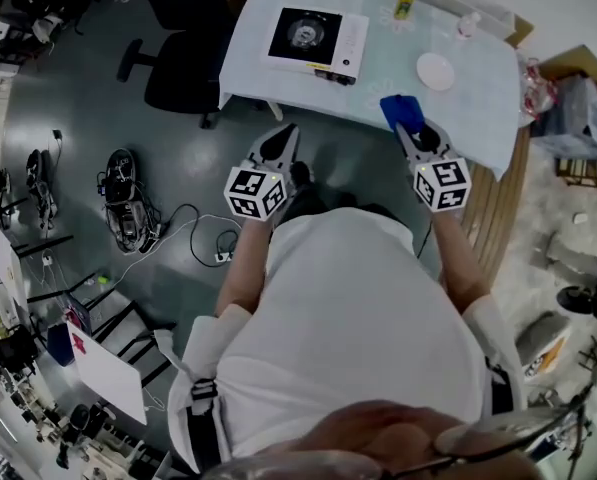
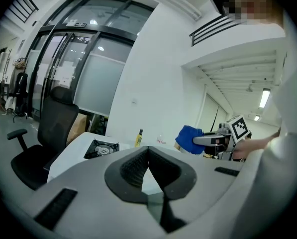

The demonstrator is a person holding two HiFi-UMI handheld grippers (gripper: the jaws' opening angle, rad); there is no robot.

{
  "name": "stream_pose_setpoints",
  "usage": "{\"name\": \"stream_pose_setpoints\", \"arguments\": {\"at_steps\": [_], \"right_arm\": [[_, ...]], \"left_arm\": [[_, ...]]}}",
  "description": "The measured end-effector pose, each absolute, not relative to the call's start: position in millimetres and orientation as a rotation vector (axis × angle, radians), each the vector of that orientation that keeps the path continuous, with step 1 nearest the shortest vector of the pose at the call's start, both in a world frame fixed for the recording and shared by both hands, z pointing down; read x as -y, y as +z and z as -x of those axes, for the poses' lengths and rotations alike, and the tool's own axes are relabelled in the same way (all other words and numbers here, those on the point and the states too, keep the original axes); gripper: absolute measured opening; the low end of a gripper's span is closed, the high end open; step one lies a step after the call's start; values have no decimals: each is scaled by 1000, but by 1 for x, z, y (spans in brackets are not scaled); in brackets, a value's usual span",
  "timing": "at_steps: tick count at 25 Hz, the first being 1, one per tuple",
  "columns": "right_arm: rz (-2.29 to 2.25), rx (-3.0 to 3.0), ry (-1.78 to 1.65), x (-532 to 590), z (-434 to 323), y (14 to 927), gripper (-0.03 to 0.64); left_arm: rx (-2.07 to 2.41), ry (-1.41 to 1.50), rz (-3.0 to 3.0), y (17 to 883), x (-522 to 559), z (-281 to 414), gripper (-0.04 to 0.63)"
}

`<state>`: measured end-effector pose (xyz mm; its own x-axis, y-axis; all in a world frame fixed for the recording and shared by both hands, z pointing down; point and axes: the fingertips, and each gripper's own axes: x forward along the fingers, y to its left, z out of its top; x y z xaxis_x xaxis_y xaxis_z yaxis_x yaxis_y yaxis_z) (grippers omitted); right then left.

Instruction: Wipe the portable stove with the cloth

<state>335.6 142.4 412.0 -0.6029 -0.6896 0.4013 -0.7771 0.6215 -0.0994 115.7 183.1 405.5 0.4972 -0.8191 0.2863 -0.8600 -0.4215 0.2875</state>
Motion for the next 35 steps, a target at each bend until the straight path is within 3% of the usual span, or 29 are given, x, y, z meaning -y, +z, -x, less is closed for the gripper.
{"name": "stream_pose_setpoints", "arguments": {"at_steps": [24,35], "right_arm": [[-1387,2326,457,-65,-241,433,132],[-1385,2263,473,-50,-234,448,132]], "left_arm": [[1129,223,-2456,430,-43,-21,32],[1067,261,-2450,451,-13,-13,32]]}}
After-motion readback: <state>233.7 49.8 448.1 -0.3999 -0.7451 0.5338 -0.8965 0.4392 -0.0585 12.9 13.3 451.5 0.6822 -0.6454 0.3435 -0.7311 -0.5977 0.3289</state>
